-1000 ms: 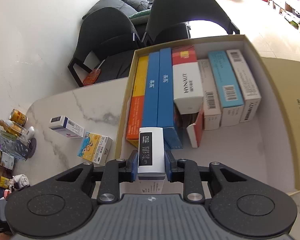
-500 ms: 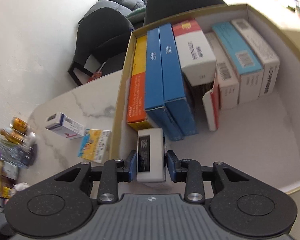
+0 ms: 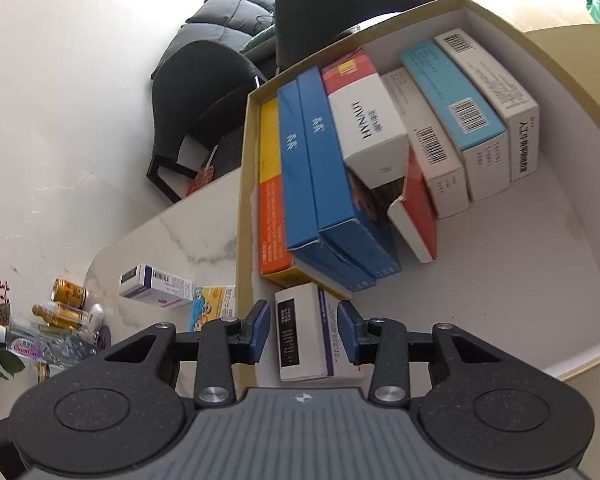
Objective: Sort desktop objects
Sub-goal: 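Lower the strawberry box into the shoe box and open the right tool, then grasp the second white strawberry box with the left tool and lift it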
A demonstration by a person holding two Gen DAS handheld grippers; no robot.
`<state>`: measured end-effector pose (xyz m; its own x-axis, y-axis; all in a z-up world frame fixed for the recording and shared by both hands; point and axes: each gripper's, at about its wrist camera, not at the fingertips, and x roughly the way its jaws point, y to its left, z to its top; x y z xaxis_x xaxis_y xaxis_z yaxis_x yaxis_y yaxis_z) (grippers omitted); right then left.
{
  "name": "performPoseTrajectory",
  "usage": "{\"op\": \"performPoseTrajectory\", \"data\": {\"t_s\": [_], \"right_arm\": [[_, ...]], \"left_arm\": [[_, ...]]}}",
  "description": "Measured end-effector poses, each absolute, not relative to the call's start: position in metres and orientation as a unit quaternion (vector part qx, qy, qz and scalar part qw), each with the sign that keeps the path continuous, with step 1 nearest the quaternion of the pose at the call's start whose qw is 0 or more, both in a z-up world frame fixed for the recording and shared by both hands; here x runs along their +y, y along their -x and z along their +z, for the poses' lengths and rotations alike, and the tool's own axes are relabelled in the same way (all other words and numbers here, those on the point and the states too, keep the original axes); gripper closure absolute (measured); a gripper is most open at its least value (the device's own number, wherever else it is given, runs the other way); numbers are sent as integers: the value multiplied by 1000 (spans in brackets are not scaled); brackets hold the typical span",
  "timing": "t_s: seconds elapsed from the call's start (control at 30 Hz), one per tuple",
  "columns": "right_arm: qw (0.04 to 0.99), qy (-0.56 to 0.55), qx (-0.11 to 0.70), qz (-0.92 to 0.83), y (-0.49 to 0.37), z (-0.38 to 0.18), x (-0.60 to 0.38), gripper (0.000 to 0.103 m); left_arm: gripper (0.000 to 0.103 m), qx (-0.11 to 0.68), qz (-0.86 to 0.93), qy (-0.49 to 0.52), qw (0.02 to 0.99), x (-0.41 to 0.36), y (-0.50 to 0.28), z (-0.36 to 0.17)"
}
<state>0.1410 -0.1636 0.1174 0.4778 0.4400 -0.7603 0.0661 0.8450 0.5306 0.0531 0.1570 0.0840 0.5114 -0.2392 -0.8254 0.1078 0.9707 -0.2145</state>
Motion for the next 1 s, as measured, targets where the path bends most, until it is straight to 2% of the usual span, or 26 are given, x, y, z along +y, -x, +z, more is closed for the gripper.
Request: {"op": "performPoseTrajectory", "data": {"t_s": [0.13,0.2,0.27,0.37,0.57,0.9,1.0], "right_arm": [[824,-263,490,107,-141,124,-174,58],[826,-268,485,105,-140,128,-178,53],[829,-266,481,99,-139,131,-180,30],[839,-256,472,90,-137,137,-181,8],[841,-252,472,82,-135,141,-184,4],[836,-255,481,70,-129,138,-189,3],[835,-257,482,68,-129,137,-191,3]], "left_arm": [[9,479,-97,57,870,157,-62,85],[6,475,-91,55,873,159,-69,85],[4,472,-84,57,876,162,-77,85],[1,465,-63,51,882,165,-92,85],[0,444,-34,39,895,173,-125,88],[0,429,-14,33,902,180,-184,78],[14,429,-14,21,903,178,-188,77]]}}
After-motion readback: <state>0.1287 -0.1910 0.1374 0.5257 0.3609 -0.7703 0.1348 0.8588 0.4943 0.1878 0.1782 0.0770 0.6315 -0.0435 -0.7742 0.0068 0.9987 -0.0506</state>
